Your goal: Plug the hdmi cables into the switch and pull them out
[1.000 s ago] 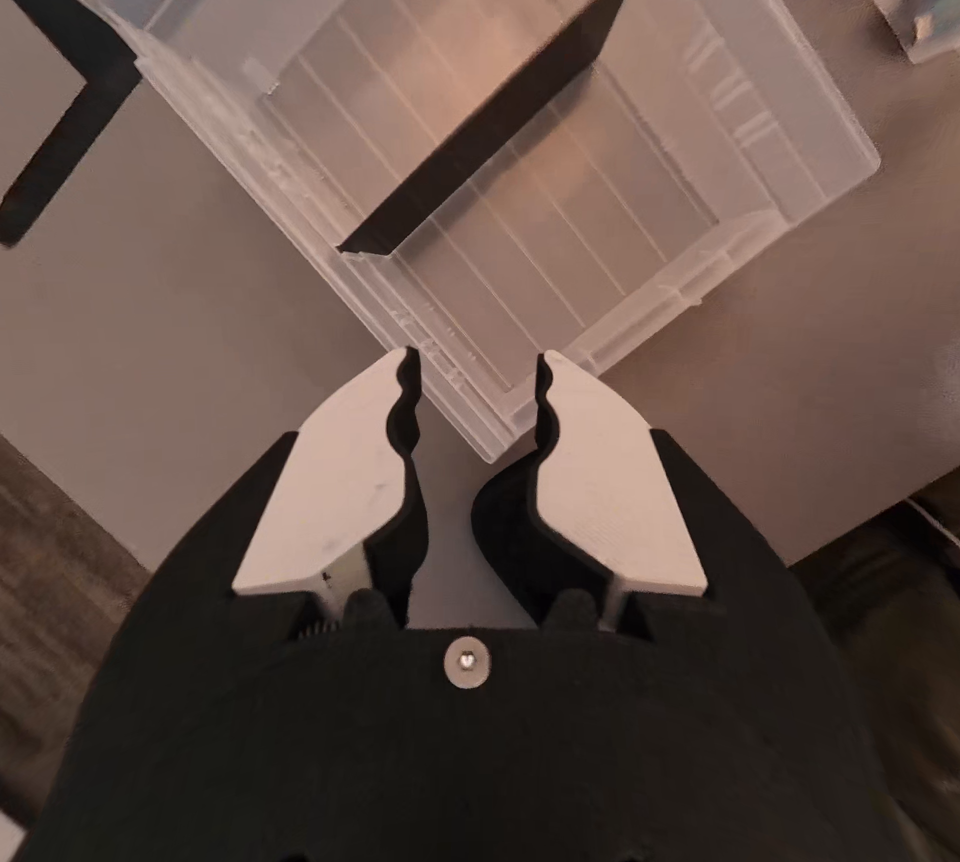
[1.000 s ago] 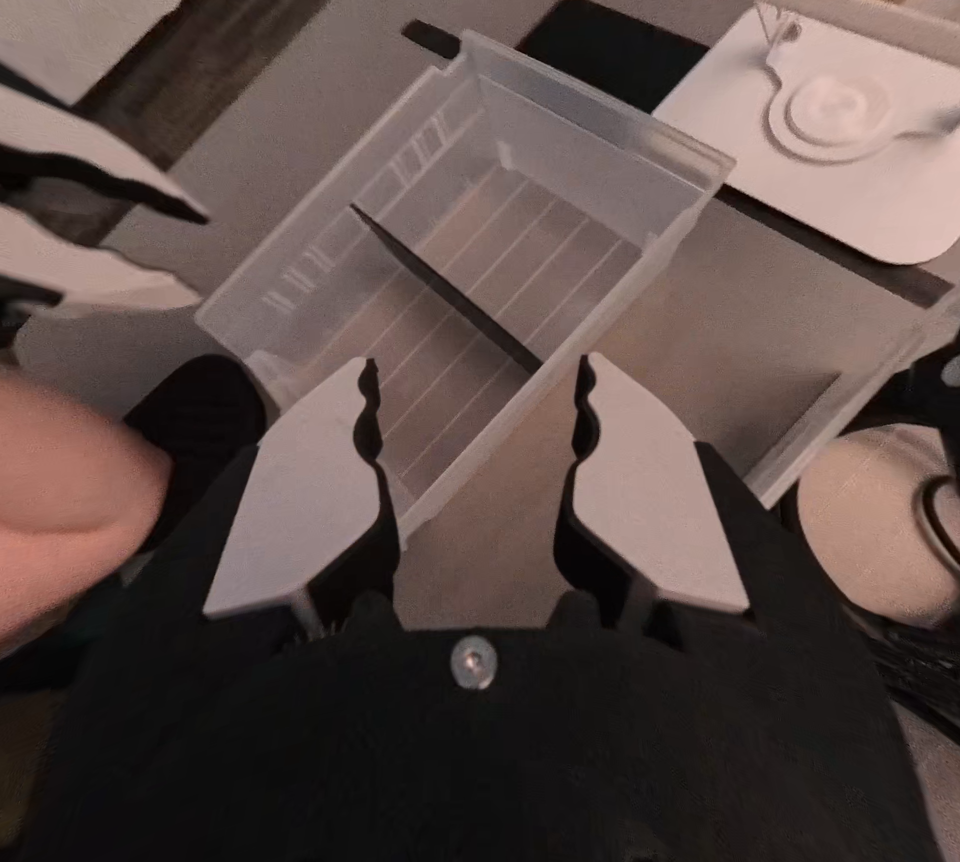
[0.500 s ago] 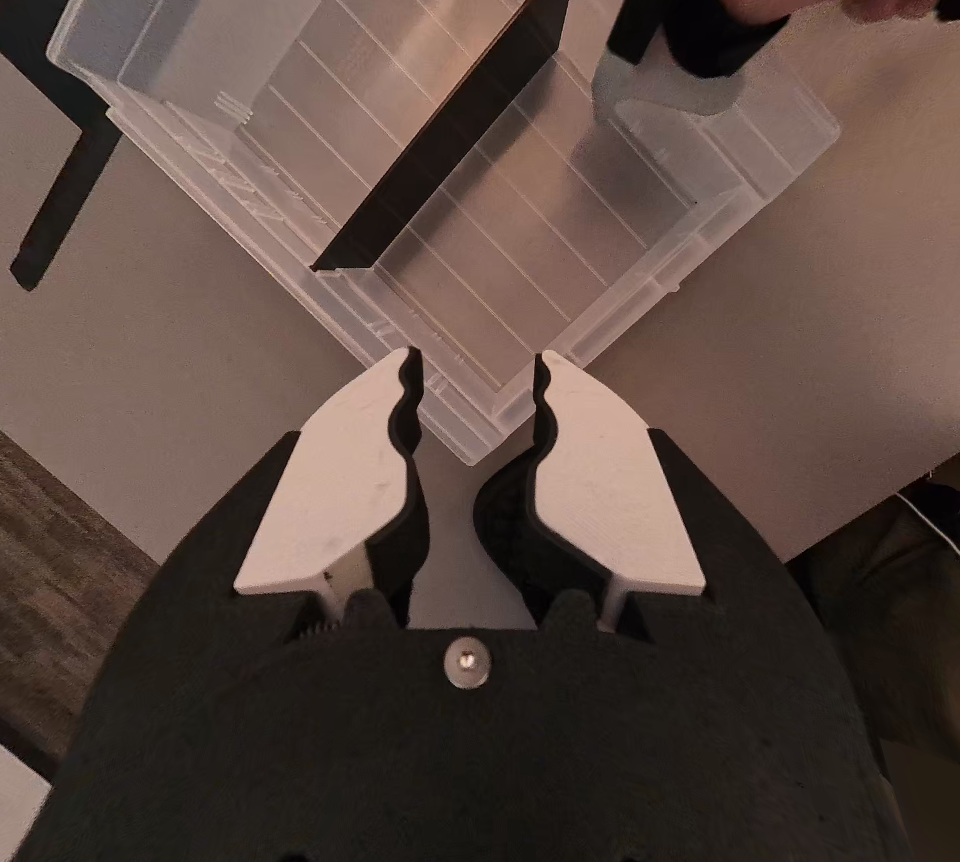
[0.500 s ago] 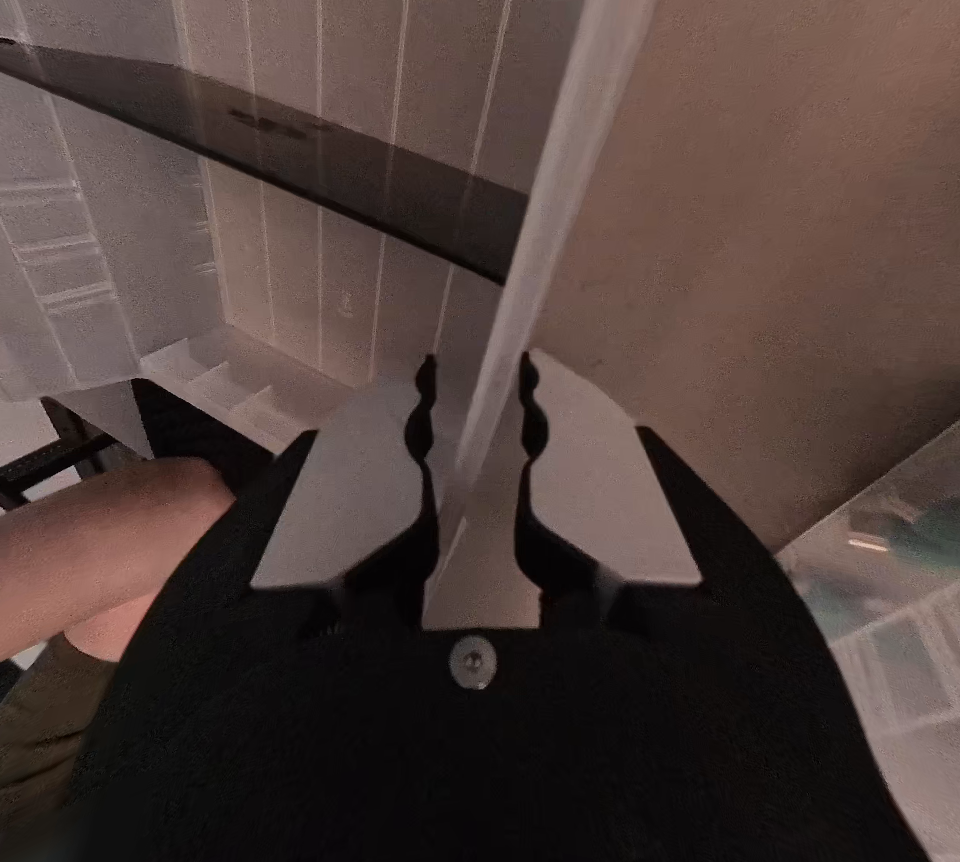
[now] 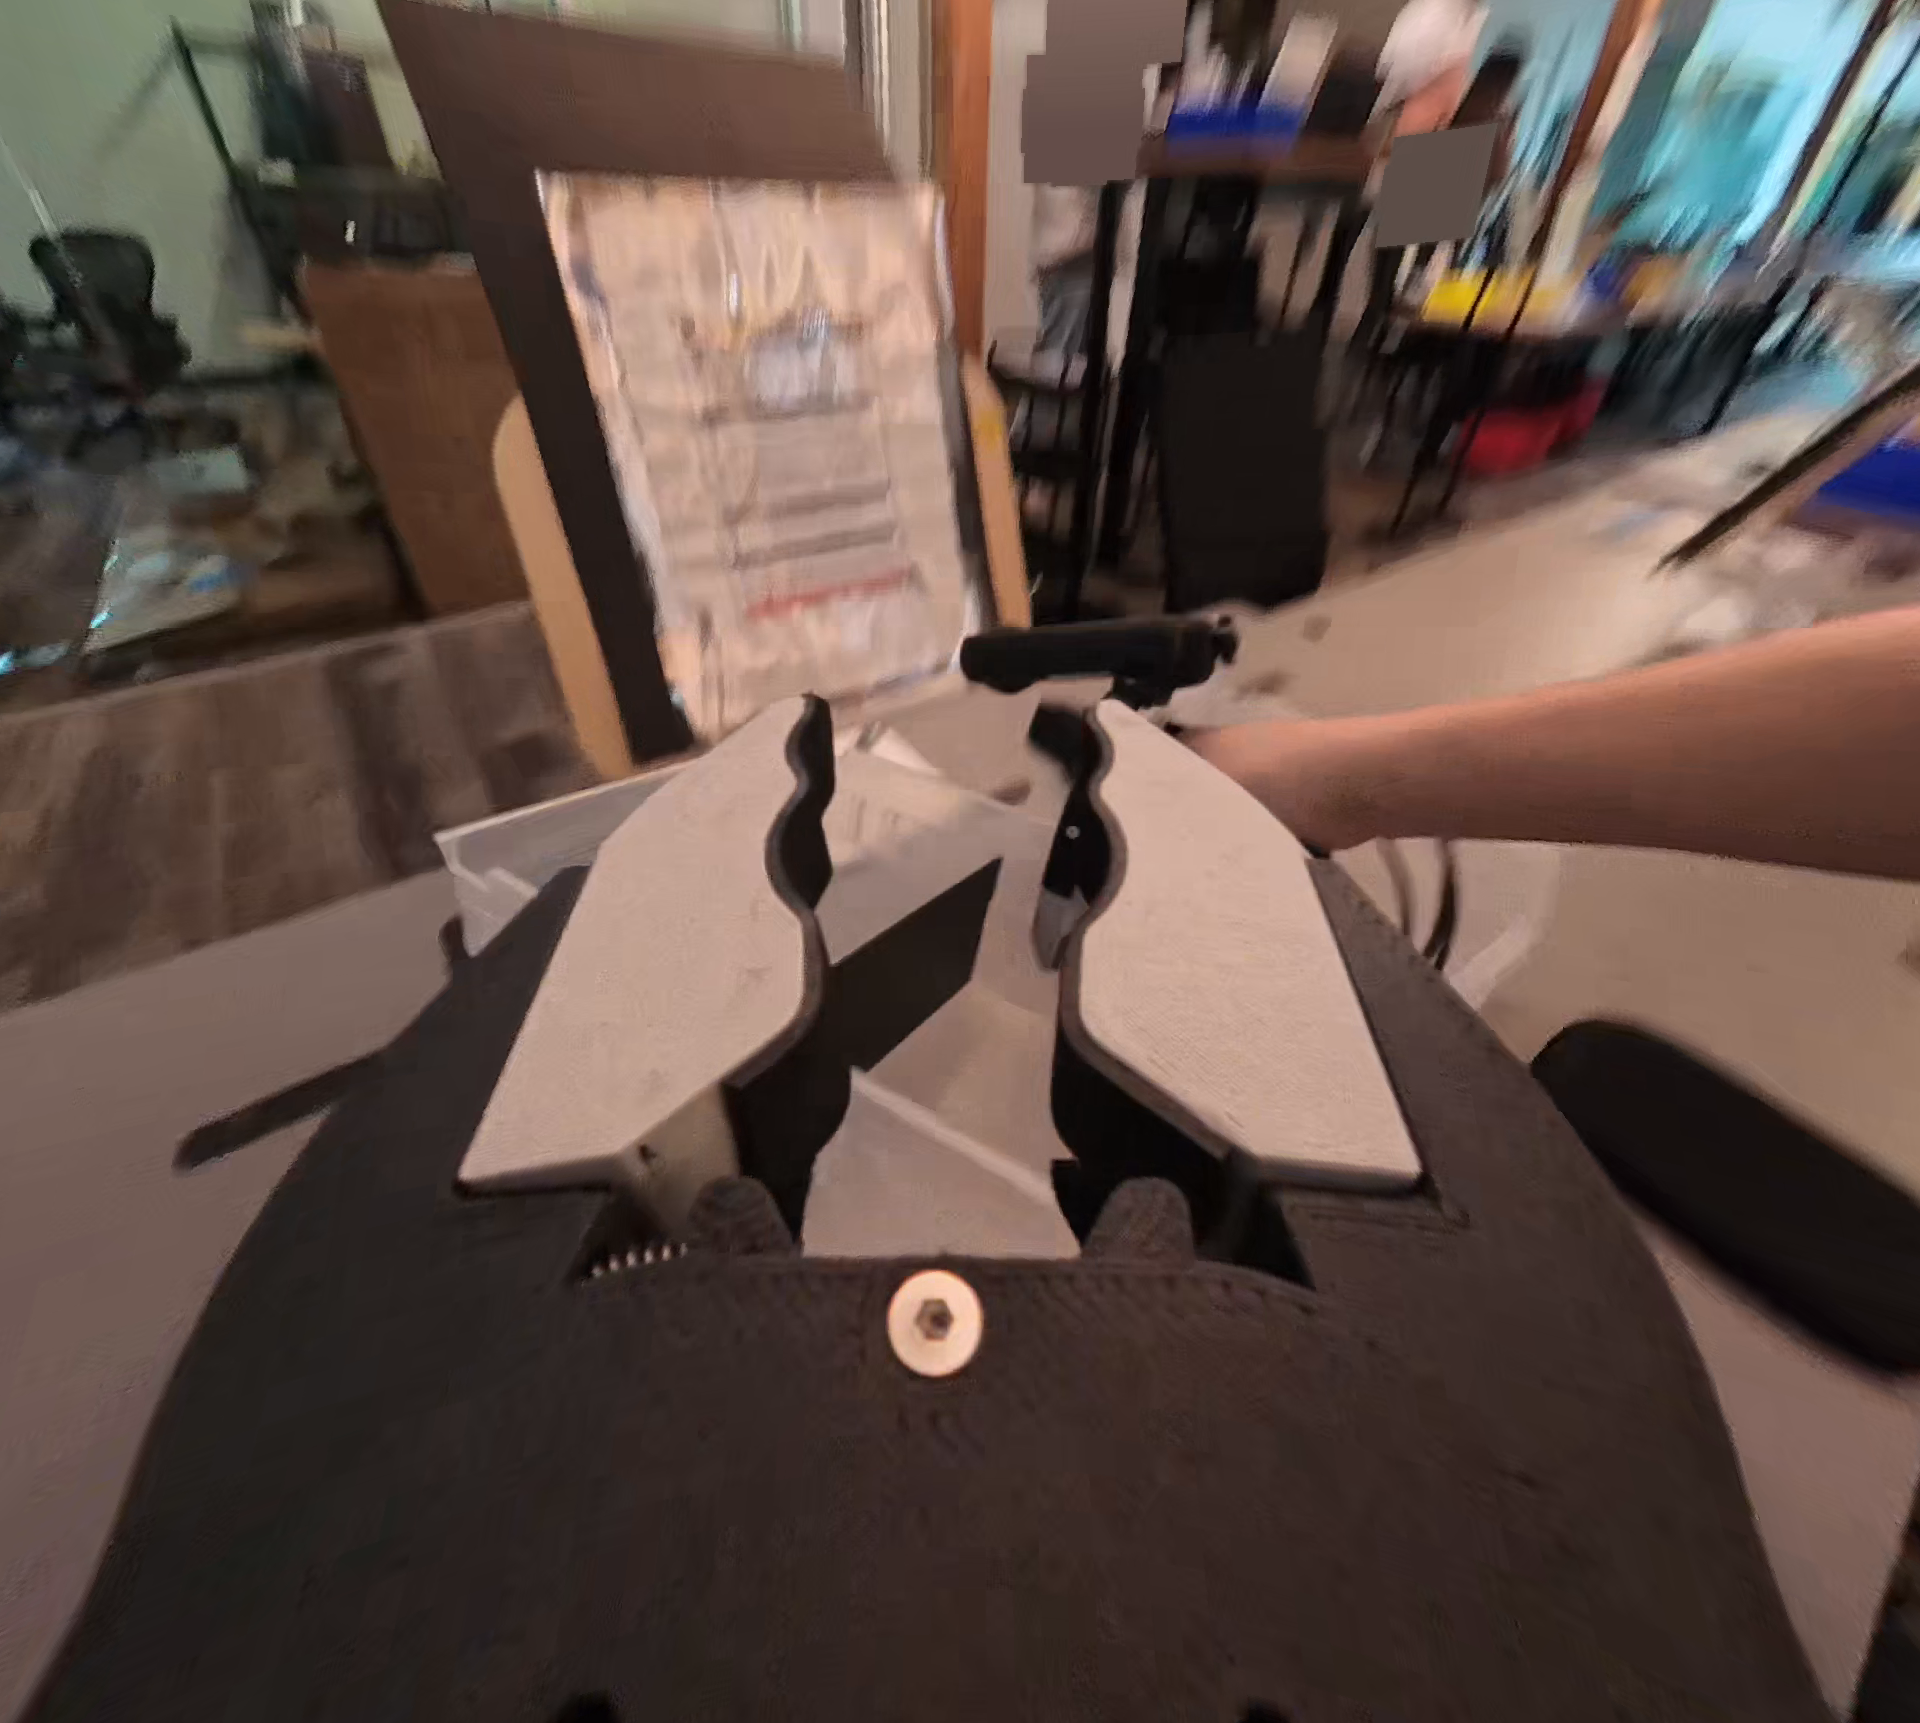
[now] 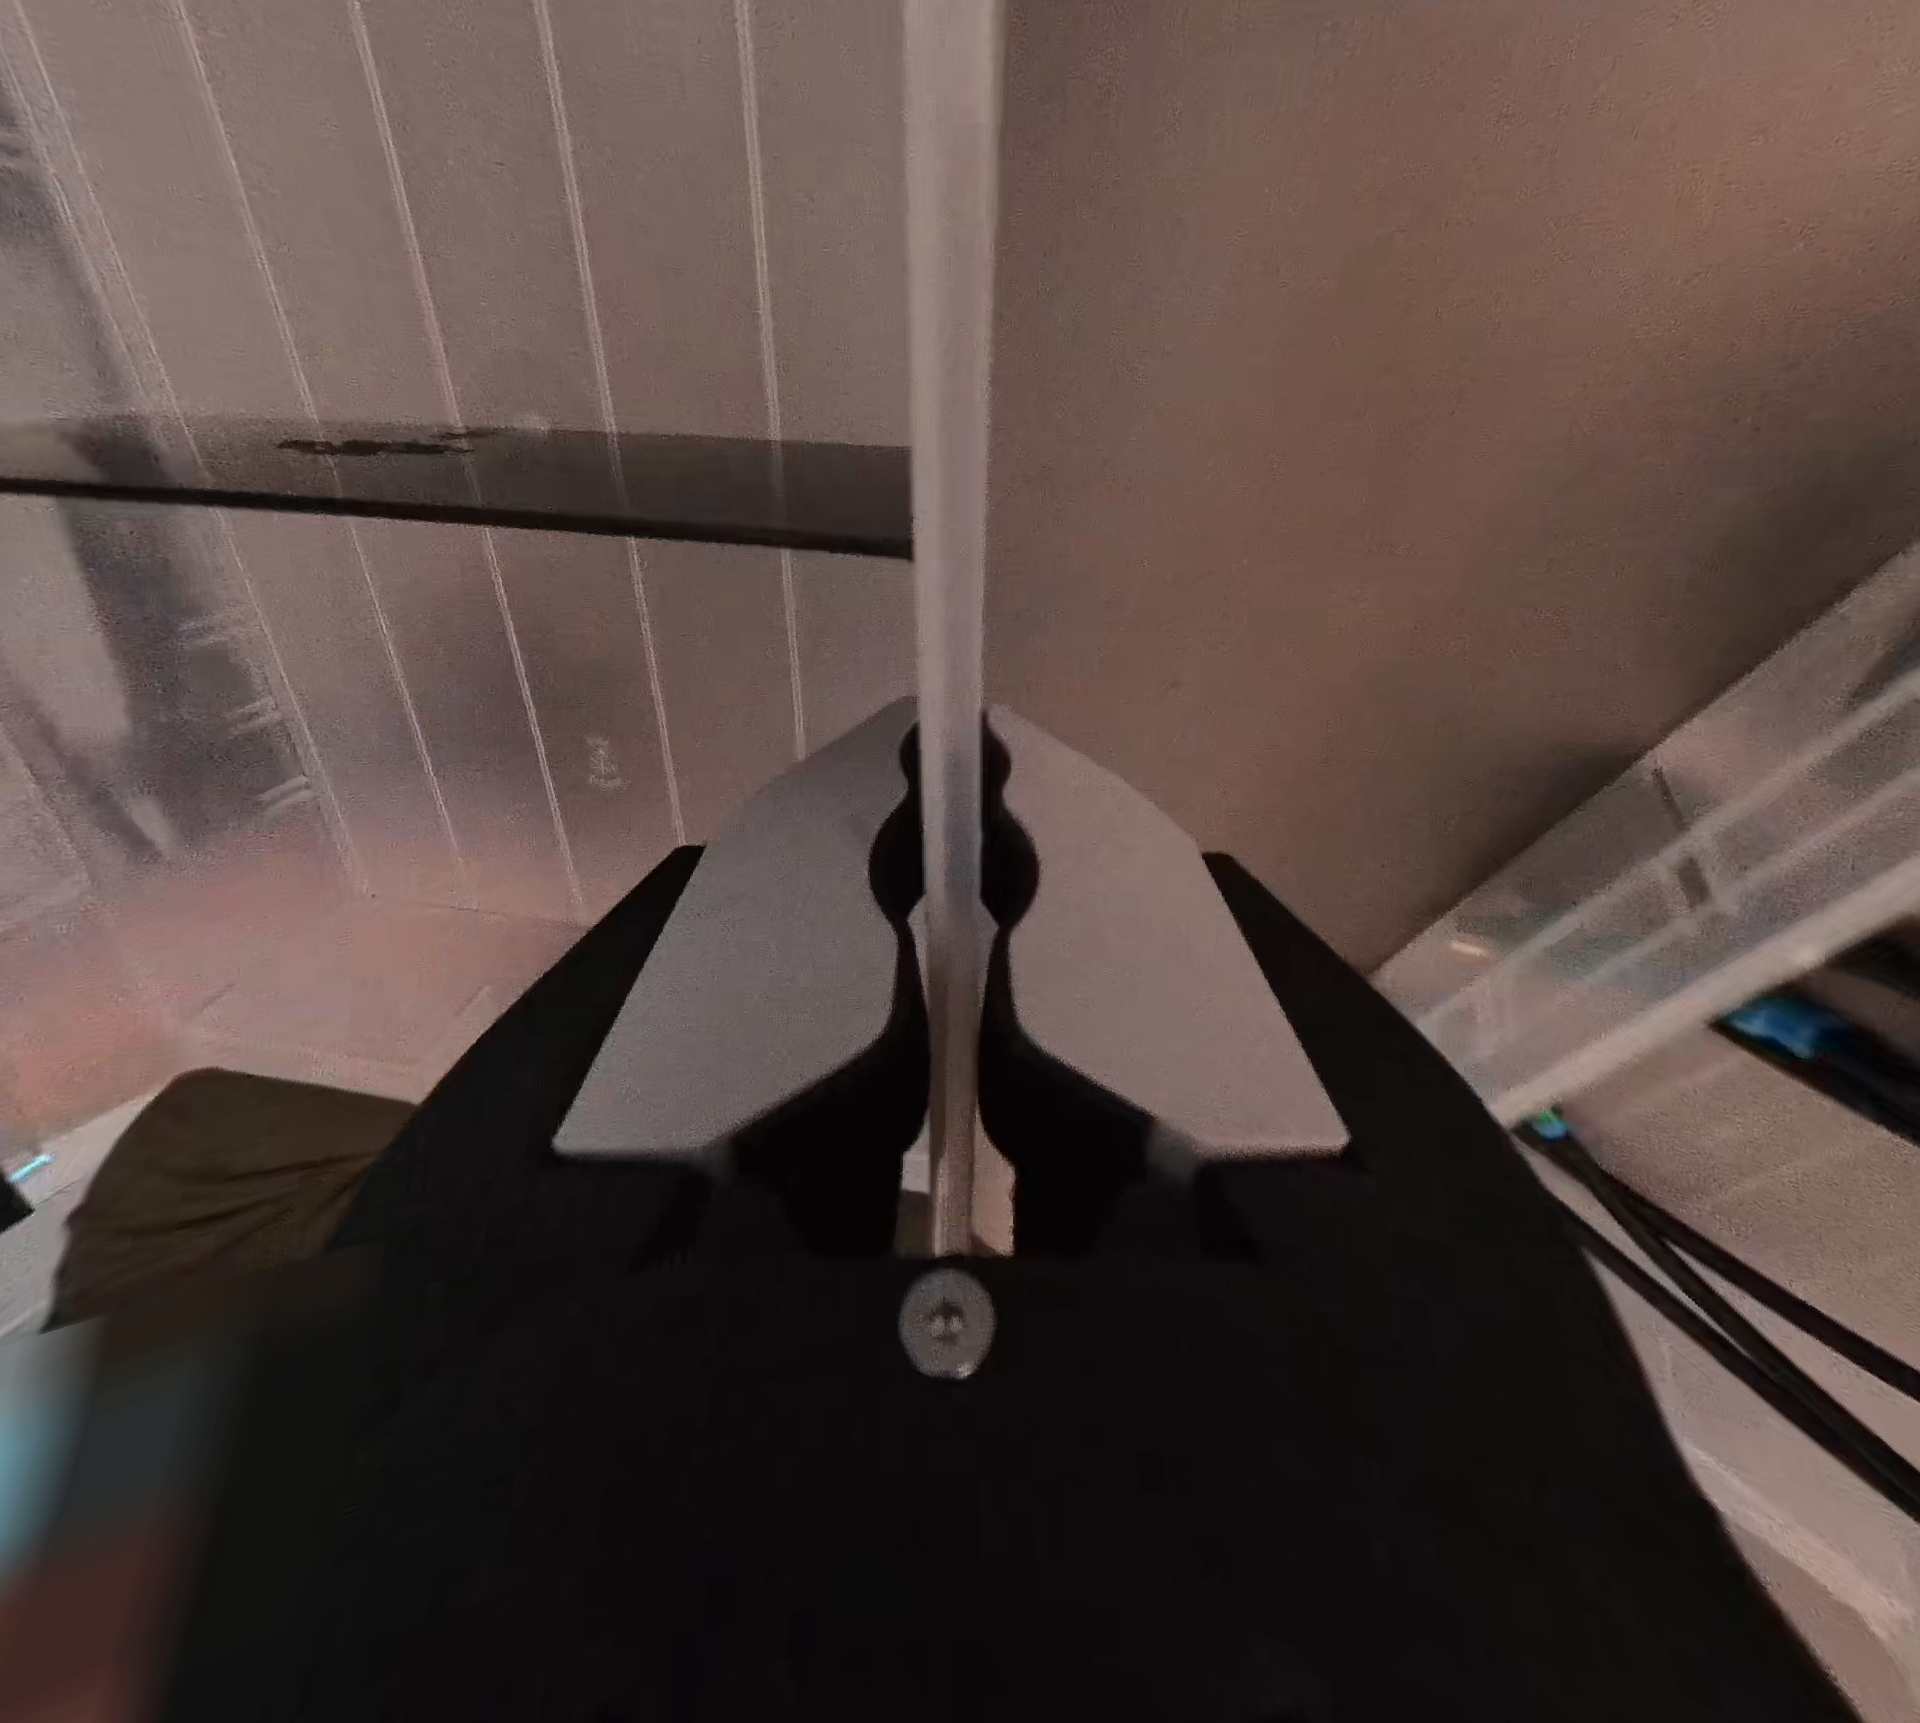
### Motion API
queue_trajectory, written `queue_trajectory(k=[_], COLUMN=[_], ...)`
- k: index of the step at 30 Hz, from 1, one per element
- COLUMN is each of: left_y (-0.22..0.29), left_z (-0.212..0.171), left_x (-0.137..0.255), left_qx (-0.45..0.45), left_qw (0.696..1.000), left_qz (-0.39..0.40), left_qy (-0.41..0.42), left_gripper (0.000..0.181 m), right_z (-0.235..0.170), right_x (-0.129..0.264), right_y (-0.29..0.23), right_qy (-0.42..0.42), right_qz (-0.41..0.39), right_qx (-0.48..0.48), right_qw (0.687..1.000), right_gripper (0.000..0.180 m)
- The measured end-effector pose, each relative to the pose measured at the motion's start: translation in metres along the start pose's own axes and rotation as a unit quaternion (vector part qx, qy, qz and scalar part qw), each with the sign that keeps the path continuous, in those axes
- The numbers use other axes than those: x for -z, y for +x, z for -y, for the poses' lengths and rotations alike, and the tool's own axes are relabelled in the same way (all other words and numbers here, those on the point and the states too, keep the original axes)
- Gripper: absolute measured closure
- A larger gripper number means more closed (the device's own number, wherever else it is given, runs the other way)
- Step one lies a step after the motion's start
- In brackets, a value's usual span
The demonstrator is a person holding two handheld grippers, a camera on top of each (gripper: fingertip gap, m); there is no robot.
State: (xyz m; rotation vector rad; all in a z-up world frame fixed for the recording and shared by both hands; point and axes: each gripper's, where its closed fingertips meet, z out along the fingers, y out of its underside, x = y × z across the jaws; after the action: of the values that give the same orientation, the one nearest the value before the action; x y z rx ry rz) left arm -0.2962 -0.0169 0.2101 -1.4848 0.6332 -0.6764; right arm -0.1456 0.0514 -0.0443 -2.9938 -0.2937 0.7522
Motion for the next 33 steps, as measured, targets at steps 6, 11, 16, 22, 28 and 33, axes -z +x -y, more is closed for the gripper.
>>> queue_trajectory(k=[6, 11, 16, 22, 28, 33], left_y=[0.004, 0.05, 0.111, 0.174, 0.171, 0.15], left_z=[0.028, -0.011, -0.132, -0.255, -0.308, -0.297], left_x=[0.013, -0.056, -0.17, -0.207, -0.207, -0.189], left_qx=[0.064, 0.149, 0.264, 0.324, 0.154, 0.091], left_qw=[0.992, 0.962, 0.899, 0.811, 0.839, 0.821], left_qz=[-0.058, -0.227, -0.281, -0.312, -0.259, -0.276], left_qy=[0.094, -0.01, -0.208, -0.374, -0.453, -0.492], left_gripper=[0.115, 0.09, 0.088, 0.1, 0.099, 0.146], right_z=[-0.022, -0.078, -0.171, -0.269, -0.3, -0.296], right_x=[0.149, 0.27, 0.318, 0.295, 0.245, 0.217], right_y=[0.046, 0.163, 0.287, 0.384, 0.418, 0.421], right_qy=[0.062, 0.192, 0.282, 0.301, 0.269, 0.231], right_qz=[-0.003, -0.07, -0.135, -0.169, -0.149, -0.147], right_qx=[-0.02, -0.118, -0.239, -0.344, -0.372, -0.357], right_qw=[0.998, 0.972, 0.919, 0.873, 0.876, 0.893], right_gripper=[0.174, 0.174, 0.174, 0.174, 0.174, 0.174])
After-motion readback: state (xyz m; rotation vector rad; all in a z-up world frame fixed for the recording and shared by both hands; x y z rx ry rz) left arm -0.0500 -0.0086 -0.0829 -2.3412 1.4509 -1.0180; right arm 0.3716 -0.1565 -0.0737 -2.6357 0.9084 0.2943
